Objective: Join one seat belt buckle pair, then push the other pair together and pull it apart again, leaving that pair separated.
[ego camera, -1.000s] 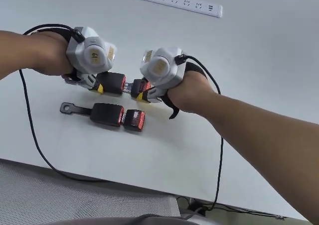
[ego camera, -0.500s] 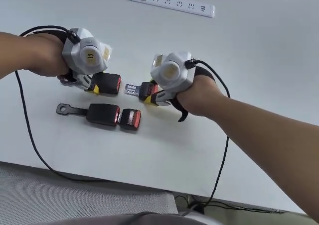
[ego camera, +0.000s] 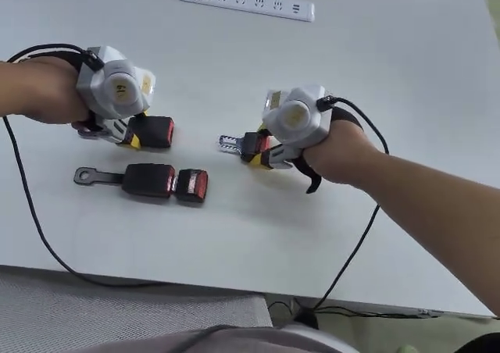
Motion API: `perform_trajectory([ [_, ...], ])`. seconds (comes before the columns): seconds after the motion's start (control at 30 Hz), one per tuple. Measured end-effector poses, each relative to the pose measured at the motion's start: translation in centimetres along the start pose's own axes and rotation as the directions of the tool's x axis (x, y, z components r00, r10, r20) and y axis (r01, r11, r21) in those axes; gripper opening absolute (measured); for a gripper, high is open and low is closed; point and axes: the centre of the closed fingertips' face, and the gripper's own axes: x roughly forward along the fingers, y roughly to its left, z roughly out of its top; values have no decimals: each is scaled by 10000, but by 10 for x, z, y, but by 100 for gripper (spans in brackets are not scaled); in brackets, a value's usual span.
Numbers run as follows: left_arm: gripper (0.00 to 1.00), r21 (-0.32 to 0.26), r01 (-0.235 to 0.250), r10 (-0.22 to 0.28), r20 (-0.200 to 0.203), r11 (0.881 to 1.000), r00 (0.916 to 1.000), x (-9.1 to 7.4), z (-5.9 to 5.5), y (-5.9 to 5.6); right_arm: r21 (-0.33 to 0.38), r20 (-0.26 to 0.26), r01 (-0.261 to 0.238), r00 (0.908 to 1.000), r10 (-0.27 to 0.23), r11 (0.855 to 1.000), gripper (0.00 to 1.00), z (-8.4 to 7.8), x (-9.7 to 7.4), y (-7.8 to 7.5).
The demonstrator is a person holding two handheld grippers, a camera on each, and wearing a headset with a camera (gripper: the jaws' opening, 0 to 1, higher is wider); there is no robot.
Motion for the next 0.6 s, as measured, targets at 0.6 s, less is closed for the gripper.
perform_trajectory([
  [0.6,32,-17,-19,19,-83,10000,10000,-3,1,-1,547,-721,172,9973,-133,9984,34,-64,-39,-4],
])
